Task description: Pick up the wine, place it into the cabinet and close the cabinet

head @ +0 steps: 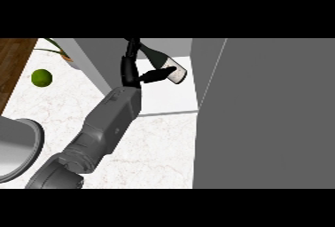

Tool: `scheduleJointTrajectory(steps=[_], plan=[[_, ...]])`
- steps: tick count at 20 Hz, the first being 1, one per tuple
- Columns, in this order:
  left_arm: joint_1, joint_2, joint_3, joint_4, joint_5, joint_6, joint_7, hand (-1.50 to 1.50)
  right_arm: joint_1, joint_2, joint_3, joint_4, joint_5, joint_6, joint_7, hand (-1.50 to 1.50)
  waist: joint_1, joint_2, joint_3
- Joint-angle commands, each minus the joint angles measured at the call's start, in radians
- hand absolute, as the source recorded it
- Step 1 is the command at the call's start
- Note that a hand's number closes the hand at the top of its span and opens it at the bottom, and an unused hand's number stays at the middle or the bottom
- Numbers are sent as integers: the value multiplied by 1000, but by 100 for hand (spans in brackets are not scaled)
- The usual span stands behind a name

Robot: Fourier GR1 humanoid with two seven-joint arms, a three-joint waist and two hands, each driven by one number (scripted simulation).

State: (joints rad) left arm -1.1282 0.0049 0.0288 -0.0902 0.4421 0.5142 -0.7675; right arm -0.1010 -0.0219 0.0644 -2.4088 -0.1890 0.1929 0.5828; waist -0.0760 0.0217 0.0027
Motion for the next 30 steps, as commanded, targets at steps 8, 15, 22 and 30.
scheduleJointTrajectory(steps=[8,15,22,30], plan=[[74,6,33,-10,6,-40,-96,-150,-22,-31,-43,-35,-57,10,25,-150,10,5,-4],[88,5,40,-16,1,-114,-124,-150,20,-10,-6,-55,-36,8,7,-150,7,3,-4],[48,-5,26,-15,-10,-167,-83,-150,18,17,35,1,26,-5,-30,-150,17,0,-4],[91,-5,25,-44,49,-213,-113,-150,88,-4,6,-77,-40,14,-10,-150,15,-12,-3]])
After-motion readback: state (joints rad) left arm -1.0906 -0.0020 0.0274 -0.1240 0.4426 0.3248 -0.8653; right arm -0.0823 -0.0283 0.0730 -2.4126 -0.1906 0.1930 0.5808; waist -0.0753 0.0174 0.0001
